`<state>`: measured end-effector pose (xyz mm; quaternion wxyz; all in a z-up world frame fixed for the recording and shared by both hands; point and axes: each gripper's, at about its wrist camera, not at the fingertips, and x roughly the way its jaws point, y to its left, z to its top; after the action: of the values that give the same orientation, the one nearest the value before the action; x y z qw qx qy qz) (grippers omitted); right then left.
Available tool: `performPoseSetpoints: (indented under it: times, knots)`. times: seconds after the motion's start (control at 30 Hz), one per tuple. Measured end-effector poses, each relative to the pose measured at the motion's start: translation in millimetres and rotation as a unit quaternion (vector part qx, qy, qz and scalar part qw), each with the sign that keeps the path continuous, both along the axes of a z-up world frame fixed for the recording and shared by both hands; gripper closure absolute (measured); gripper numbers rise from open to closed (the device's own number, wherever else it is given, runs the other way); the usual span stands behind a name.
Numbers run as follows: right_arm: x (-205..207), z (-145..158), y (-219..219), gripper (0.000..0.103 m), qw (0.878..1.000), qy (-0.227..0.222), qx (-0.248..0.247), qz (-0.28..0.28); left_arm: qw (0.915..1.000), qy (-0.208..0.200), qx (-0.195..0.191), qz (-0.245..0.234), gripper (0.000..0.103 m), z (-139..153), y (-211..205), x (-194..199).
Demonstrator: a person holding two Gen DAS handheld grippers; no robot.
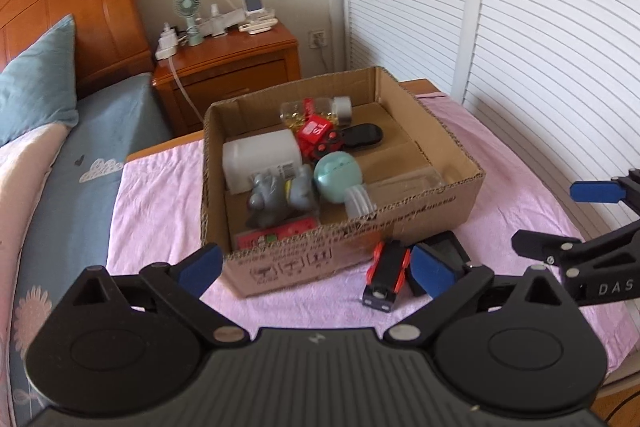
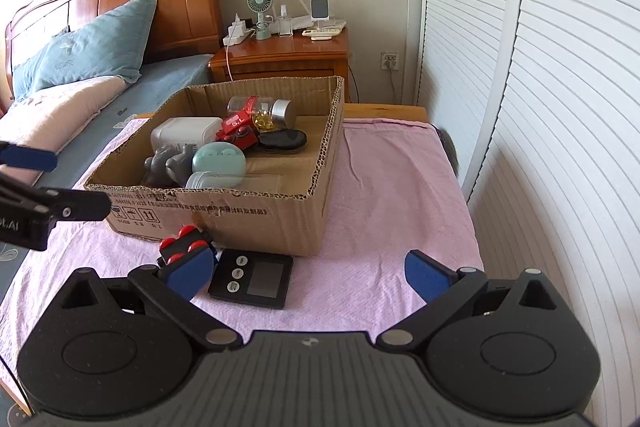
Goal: Organize rigid objects
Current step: 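Move the left gripper to the black-and-red wheeled toy while the right gripper approaches the black timer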
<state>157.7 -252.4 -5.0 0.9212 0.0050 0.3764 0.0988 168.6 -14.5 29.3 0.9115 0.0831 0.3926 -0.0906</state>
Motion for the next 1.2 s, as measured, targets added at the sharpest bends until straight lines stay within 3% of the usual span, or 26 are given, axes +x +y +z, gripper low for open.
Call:
performPoseSetpoints:
  times: [0.33, 0.63, 1.2]
  knots:
    - [-4, -12, -14, 0.0, 1.0, 0.016, 0.016, -0.013, 0.9974, 0.014, -0.032, 0.063, 0.003, -50, -11, -9]
    - [0, -22, -20, 0.0, 0.999, 0.034, 0.017, -0.02, 0.9955, 0.039, -0.051, 0.07, 0.003, -77, -18, 10]
    - [12, -34, 9, 0.0, 0.998, 0.062, -0.013, 0.007, 0.9874, 0.049, -0.081, 0.127, 0.002, -88, 23, 18]
